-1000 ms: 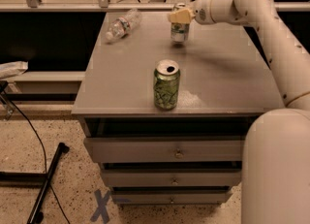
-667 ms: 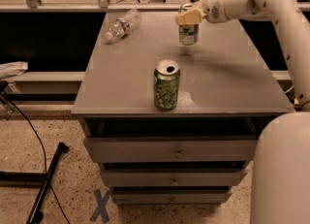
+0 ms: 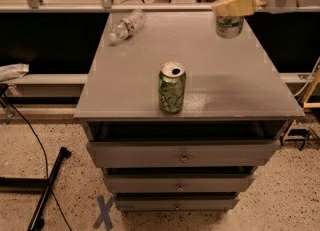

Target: Move 7up can near green can

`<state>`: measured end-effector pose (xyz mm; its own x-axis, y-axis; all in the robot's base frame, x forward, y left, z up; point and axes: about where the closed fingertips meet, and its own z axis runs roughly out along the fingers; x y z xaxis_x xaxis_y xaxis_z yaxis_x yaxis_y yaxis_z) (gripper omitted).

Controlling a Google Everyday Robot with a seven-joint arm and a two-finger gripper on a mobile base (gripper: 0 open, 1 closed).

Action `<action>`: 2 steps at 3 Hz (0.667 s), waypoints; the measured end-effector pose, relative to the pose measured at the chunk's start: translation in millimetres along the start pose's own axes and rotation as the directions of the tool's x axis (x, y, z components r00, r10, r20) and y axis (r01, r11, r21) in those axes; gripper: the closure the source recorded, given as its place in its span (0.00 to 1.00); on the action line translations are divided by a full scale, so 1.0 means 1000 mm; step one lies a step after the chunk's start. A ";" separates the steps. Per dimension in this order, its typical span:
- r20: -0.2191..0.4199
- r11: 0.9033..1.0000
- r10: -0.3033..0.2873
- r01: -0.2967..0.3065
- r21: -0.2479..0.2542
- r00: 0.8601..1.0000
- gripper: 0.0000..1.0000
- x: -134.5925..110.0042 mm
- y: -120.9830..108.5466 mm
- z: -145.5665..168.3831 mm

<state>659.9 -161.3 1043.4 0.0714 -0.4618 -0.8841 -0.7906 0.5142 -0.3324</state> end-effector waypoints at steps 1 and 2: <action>-0.032 0.999 0.040 -0.040 -0.004 0.999 1.00 0.036 0.018 -0.018; 0.021 0.996 0.081 -0.080 -0.030 0.997 1.00 0.035 0.025 -0.021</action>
Offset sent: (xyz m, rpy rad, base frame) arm -0.0400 -0.0240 -0.0309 0.1476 0.0735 0.0303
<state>630.1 -180.1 1010.9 0.0199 -0.4035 -0.9148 -0.8117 0.5276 -0.2504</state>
